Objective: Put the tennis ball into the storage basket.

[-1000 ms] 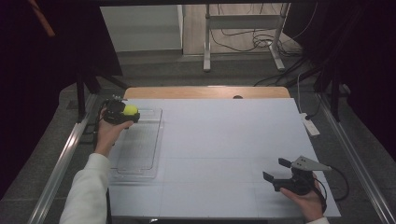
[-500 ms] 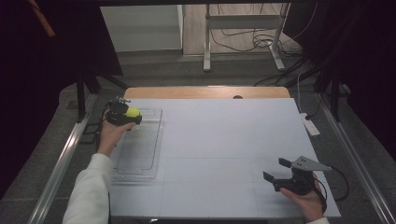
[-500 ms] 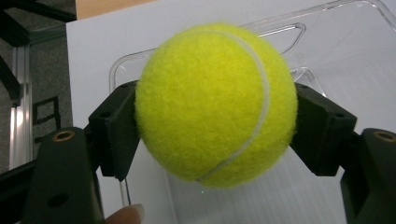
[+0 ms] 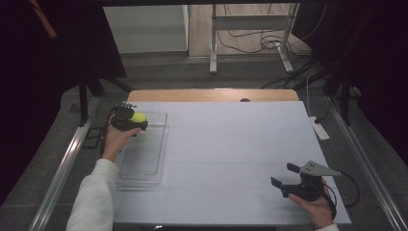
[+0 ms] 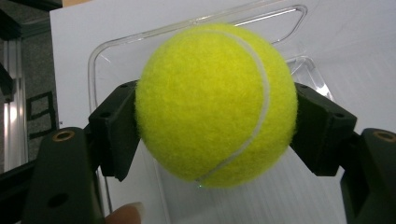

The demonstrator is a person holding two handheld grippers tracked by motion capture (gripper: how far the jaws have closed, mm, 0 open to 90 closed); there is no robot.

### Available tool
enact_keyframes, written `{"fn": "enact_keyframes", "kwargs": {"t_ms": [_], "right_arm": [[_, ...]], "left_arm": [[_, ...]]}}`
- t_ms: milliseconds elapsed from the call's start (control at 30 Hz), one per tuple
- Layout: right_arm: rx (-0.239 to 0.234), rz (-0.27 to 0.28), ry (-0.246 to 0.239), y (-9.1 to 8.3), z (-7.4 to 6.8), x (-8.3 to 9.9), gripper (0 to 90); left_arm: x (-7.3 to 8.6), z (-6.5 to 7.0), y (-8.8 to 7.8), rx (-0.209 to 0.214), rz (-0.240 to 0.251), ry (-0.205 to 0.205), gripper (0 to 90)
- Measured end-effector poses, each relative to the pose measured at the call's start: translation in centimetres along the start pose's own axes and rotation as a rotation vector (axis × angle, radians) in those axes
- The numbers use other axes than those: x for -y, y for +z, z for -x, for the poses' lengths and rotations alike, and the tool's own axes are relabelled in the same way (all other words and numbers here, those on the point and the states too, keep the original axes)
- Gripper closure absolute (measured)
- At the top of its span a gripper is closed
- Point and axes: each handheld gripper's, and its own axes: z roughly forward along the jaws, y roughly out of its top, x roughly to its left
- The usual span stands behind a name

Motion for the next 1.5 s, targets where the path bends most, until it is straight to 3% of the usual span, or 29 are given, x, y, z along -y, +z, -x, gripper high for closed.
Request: {"fn": "enact_keyframes", "kwargs": {"t_ms": [667, 1200, 1500], "right_arm": [[0.000, -0.003, -0.004, 0.1, 0.0, 0.0, 11.4], [0.000, -0.006, -0.002, 0.1, 0.0, 0.1, 11.4], [-0.001, -0.006, -0.002, 0.1, 0.0, 0.1, 11.4]], "left_arm": [[0.7, 0.2, 1.4, 0.029, -0.053, 0.005, 26.2], [0.6, 0.8, 1.9, -0.003, -0.105, 0.054, 25.1], [0.7, 0.8, 1.5, 0.015, -0.070, 0.063, 17.7]]}}
